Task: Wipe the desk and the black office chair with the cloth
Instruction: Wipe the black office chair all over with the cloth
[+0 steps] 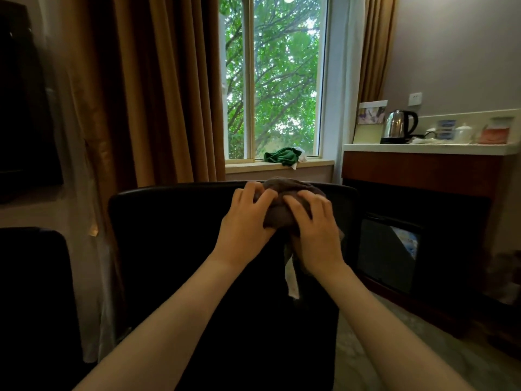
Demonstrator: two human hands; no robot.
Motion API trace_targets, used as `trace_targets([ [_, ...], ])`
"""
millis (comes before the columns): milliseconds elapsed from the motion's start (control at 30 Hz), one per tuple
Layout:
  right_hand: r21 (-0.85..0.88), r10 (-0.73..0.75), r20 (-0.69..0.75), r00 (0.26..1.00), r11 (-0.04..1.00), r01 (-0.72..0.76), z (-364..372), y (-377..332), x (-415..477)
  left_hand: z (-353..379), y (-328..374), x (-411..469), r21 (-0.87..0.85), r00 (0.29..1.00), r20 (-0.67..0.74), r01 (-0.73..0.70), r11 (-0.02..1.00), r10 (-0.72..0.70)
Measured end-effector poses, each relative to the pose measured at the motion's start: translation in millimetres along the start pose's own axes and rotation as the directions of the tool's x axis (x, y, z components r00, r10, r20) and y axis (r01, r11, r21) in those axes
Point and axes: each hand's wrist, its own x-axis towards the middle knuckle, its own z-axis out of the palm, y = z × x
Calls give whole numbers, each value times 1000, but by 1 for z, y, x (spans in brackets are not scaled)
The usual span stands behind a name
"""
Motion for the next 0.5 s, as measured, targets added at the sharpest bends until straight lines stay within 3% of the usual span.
trace_targets([
  [133, 65, 51, 90, 995, 996, -57, 12, 18, -20, 24, -3, 0, 106, 987, 161, -44, 993, 27],
  [267, 181, 82, 268, 960, 974, -134, 39, 15, -75, 59, -21, -35, 171, 930, 365, -9, 985, -55],
  [333, 178, 99, 363, 927, 969, -173, 47, 8, -97, 77, -26, -55, 216, 908, 413, -24, 976, -69],
  [433, 170, 129, 565, 815, 948, -268, 46, 9, -113, 86, -27, -68, 246, 870, 485, -44, 968, -83],
  [500, 185, 109, 607, 787, 944, -273, 38, 12, -114, 82, -23, -66, 270, 833, 551, -126, 954, -46],
])
